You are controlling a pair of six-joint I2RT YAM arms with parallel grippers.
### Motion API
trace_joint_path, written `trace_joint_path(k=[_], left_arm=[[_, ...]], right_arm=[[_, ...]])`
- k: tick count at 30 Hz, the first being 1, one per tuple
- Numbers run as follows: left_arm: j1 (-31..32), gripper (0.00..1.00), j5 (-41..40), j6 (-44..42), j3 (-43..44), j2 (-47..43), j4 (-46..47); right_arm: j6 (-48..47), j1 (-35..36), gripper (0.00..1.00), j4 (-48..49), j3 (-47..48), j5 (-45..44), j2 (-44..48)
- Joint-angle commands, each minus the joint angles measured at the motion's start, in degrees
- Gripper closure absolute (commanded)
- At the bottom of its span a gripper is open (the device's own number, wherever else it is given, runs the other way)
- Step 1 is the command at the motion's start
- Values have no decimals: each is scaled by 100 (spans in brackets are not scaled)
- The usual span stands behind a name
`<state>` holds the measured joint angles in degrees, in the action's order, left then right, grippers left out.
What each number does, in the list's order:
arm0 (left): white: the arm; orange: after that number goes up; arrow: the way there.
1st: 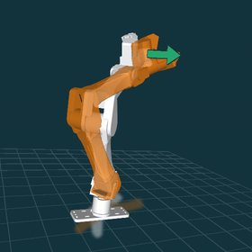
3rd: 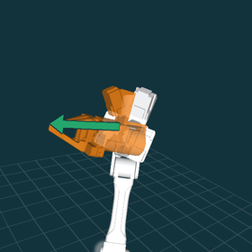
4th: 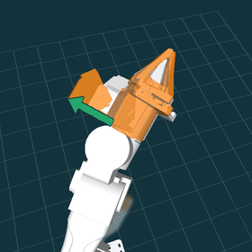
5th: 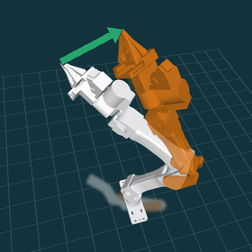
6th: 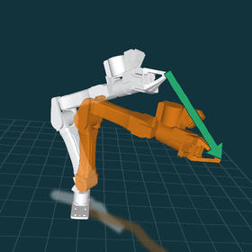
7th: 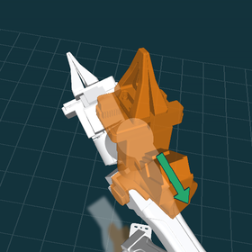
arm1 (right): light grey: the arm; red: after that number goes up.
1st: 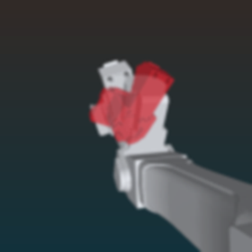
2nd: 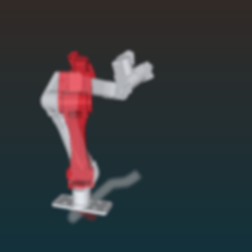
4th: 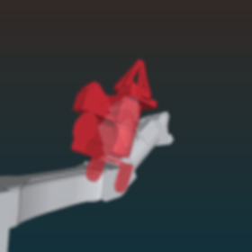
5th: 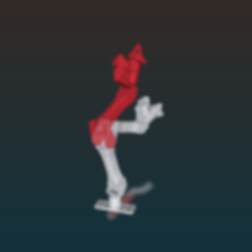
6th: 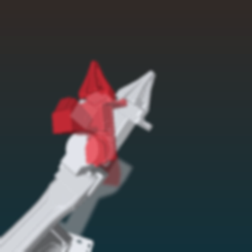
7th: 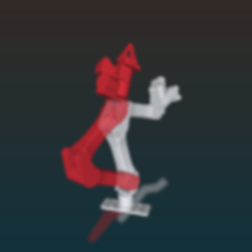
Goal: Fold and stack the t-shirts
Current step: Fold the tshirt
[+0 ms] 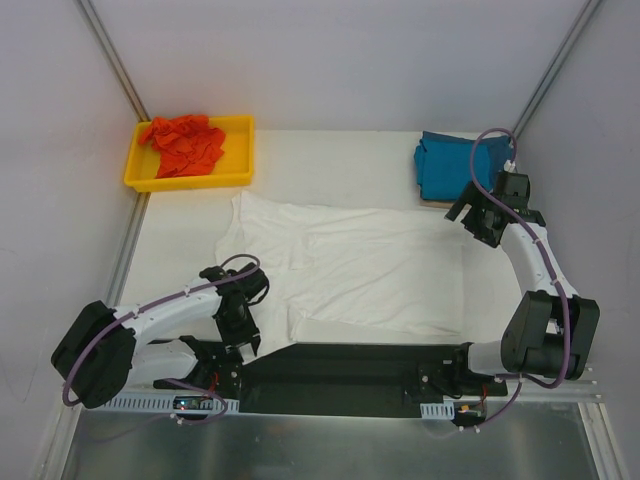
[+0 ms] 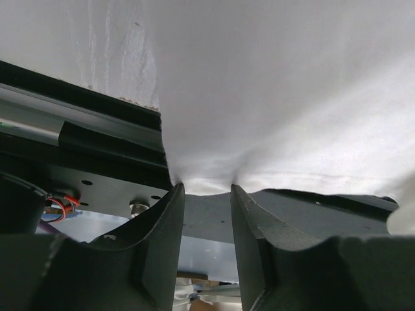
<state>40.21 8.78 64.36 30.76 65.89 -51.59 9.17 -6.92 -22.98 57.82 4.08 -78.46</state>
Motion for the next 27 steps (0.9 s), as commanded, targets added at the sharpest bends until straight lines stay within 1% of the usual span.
trace_joint_path(k=[1,8,11,12,15,16,17,20,21,22,24,27], left_arm=[[58,66,133,-37,-229,135,88],[66,63,195,-265,-325,135,149],[66,71,203,-371,-369,240,255],[58,76,247,-389,-395,310,307],[66,85,265,-459,-396,389,440],[66,97,230,-494,-378,407,457],[58,100,195,-520,-352,399,457],[58,100,55,-714,-133,267,431],[58,100,2,-723,-2,127,431],[58,100,-25,-775,52,48,431],[58,100,-121,-854,166,-102,405],[49,100,-236,-977,315,-199,370]], right_arm=[[-12,6,4,-57,19,-91,216],[76,6,4,-259,-201,-135,523],[120,6,4,-400,-333,-91,690],[129,6,3,-452,-368,-91,752],[155,6,3,-698,-473,-135,1095],[86,6,3,-882,-526,-126,1226],[76,6,3,-1014,-535,-126,1454],[164,6,4,-1716,-588,-214,1832],[234,6,4,-1927,-605,-101,1912],[313,32,4,-2356,-623,4,1991],[568,155,4,-2892,-816,181,2272],[840,322,3,-3605,-1122,155,2580]])
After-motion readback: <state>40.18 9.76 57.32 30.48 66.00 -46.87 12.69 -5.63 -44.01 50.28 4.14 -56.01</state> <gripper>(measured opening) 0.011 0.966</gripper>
